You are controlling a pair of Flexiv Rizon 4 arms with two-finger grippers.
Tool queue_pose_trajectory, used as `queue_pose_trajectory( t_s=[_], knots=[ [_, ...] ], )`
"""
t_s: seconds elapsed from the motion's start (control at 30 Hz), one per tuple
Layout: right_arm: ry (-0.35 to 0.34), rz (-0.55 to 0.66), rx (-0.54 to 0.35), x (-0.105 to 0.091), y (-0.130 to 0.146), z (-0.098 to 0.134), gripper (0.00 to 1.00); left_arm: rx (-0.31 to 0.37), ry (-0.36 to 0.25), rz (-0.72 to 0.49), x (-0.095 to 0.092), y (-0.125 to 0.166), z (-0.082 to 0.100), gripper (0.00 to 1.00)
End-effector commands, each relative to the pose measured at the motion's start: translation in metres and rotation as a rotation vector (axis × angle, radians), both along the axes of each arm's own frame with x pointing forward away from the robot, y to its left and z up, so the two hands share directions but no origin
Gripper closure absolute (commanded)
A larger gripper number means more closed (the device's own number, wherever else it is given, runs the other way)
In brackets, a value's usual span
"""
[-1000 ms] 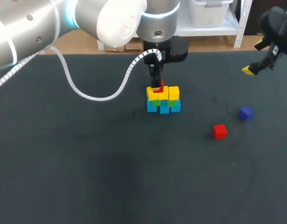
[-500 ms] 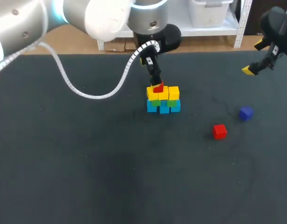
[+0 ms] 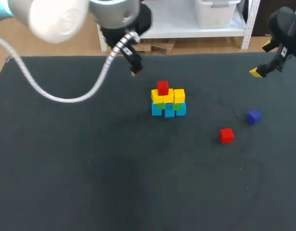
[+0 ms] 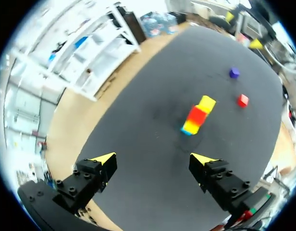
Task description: Place the blue cubes, place green cubes on the blue cubes, place the yellow cubes on the green cubes, then place the red cubes on the yellow cubes, and place purple cube on the red cubes.
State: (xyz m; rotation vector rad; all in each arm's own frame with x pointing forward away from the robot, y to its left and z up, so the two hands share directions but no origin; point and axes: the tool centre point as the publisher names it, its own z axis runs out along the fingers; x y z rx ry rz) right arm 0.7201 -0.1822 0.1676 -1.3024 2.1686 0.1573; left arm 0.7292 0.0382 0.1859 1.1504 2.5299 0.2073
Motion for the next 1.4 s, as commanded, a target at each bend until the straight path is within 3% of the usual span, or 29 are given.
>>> queue_pose_trajectory(
  t_s=[0.03,0.27,0.63,0.93,1.4],
  knots=[
    [-0.002,-0.002,0.000,0.000,0.000,-0.001,0.00,-0.213,-0.187,0.067,-0.024,0.060,0.011,0.00],
    [-0.002,-0.002,0.000,0.000,0.000,-0.001,0.00,-0.271,-0.265,0.187,-0.026,0.099,0.018,0.00],
    [-0.002,-0.002,0.000,0.000,0.000,-0.001,0.00,-0.319,-0.329,0.299,-0.030,0.141,0.013,0.00],
    [-0.002,-0.002,0.000,0.000,0.000,-0.001,0.00,-0.369,-0.376,0.324,-0.033,0.142,0.014,0.00],
    [-0.002,-0.002,0.000,0.000,0.000,-0.001,0.00,-0.396,-0.361,0.306,-0.030,0.134,0.015,0.00]
  ],
)
